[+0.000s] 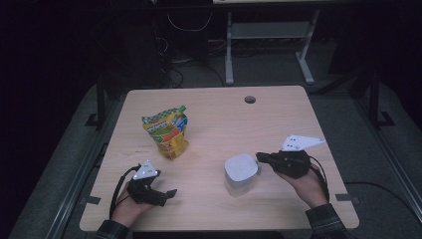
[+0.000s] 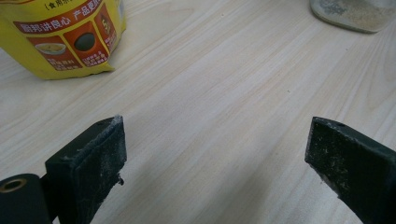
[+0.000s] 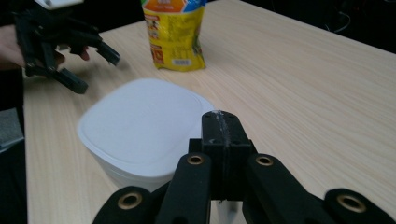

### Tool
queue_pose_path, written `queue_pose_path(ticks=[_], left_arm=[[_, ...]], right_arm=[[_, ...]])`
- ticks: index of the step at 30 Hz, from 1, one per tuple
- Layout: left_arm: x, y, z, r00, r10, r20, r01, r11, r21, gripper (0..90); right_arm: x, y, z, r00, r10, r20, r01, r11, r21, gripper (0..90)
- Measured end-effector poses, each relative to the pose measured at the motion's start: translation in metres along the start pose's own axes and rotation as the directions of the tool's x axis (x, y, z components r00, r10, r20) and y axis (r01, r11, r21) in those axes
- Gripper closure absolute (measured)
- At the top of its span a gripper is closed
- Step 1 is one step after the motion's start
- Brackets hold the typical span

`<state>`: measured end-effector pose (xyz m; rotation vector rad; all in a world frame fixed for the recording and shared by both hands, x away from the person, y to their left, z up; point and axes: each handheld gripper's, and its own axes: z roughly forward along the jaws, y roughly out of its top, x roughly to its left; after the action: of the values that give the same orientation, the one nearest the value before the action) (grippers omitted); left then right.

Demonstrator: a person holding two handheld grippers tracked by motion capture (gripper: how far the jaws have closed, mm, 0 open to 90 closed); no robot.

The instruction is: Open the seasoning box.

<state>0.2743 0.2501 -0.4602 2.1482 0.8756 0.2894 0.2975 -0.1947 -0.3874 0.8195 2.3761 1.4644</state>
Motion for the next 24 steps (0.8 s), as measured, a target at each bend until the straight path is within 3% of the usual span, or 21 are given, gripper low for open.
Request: queue_pose_path(ticks=[8,24], left_arm=[[0.0000,0.0000,-0.0002,1.0000,0.000,0.000,0.000,1.0000,-0.002,4.8],[0.0000,-0.0001,0.0001,1.0000,-0.001,-0.001,0.001,1.0000,0.001,4.8]], right_arm=[[0.0065,0.0019,0.0080,0.9993,-0.010,-0.037,0.010,1.000,-0.003,90.0],[0.0024,-0.0011,0.0059,0.9994,0.008,-0.033,-0.008,1.000,-0.006,90.0]])
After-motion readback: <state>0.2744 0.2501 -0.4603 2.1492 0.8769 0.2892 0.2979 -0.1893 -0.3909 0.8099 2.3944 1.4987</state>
